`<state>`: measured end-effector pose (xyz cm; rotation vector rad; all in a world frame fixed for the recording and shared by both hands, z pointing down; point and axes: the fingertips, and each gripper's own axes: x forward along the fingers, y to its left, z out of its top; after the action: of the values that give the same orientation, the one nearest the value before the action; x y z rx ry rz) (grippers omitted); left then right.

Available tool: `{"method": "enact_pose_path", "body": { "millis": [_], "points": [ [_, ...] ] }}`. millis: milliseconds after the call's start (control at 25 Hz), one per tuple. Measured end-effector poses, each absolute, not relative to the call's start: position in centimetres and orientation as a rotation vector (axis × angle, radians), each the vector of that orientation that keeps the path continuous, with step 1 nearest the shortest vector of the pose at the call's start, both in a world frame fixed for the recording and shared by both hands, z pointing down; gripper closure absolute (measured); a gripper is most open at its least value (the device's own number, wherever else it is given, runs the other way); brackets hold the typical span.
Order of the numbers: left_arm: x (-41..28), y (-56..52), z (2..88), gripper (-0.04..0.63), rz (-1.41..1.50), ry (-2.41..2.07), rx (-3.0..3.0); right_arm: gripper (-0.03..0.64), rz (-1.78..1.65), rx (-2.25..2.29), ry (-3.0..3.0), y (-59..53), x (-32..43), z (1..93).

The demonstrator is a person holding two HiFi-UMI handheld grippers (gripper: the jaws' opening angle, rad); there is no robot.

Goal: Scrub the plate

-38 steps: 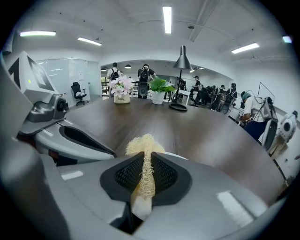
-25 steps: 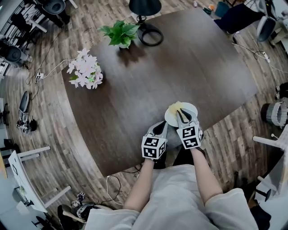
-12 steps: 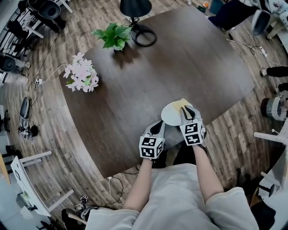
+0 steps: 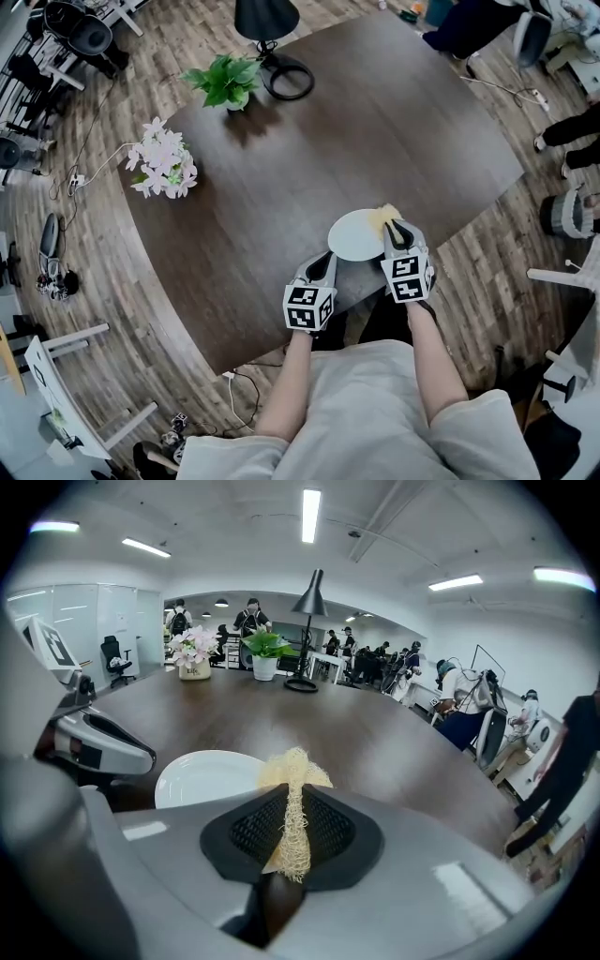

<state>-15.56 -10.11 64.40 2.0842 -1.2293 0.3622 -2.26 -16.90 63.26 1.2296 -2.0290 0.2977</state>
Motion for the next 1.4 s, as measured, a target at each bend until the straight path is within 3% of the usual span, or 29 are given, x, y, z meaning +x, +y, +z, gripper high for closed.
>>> {"method": "enact_pose_path", "body": {
  "millis": [1400],
  "points": [
    [-15.3,-9.8,63.8,0.595,0.325,-1.209,2.109,0.552,0.338,1.190,-2.079,-11.5,-5.8,63.2]
  ]
}}
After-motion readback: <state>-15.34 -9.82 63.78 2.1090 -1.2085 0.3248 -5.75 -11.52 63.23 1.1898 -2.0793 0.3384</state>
